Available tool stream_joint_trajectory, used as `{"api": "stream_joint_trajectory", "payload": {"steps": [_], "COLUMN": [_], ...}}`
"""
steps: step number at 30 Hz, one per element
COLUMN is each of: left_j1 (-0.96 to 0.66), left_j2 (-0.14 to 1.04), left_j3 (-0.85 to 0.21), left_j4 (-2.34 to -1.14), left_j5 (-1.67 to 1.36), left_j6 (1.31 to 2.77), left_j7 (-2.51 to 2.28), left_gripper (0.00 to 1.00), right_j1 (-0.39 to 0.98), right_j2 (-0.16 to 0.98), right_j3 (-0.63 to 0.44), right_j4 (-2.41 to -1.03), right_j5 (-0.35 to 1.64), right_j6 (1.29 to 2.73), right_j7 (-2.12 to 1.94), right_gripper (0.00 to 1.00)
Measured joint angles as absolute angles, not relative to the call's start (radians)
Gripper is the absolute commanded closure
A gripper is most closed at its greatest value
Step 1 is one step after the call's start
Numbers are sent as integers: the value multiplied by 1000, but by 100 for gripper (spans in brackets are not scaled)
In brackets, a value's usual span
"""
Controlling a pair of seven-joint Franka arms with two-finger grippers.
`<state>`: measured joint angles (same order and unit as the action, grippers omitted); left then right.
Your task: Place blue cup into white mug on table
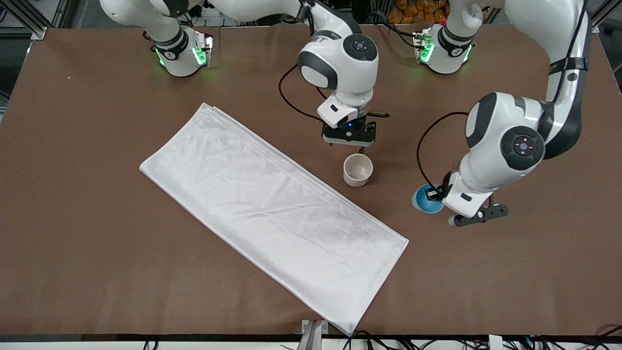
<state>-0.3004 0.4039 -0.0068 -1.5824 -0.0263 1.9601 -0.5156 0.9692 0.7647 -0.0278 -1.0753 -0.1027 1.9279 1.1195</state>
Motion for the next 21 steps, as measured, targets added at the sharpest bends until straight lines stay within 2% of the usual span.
{"api": "stream_joint_trajectory", "payload": {"steps": [10, 21], "left_j1": [-413, -537], "left_j2": [425, 461], "left_j3": [-8, -9], "left_j4": [-1583, -1583], "left_j5": [-26, -26], "left_j6": [1960, 1991], "left_j7": [-690, -950], "left_gripper": [100, 100], "right_j1": [859, 675], "right_j2": [528, 350], "right_j3": [-30, -34], "right_j4": [-1069, -1073], "right_j5": [-66, -63], "right_j6": [1642, 1446], "right_j7": [859, 496], "right_gripper": [0, 0]}}
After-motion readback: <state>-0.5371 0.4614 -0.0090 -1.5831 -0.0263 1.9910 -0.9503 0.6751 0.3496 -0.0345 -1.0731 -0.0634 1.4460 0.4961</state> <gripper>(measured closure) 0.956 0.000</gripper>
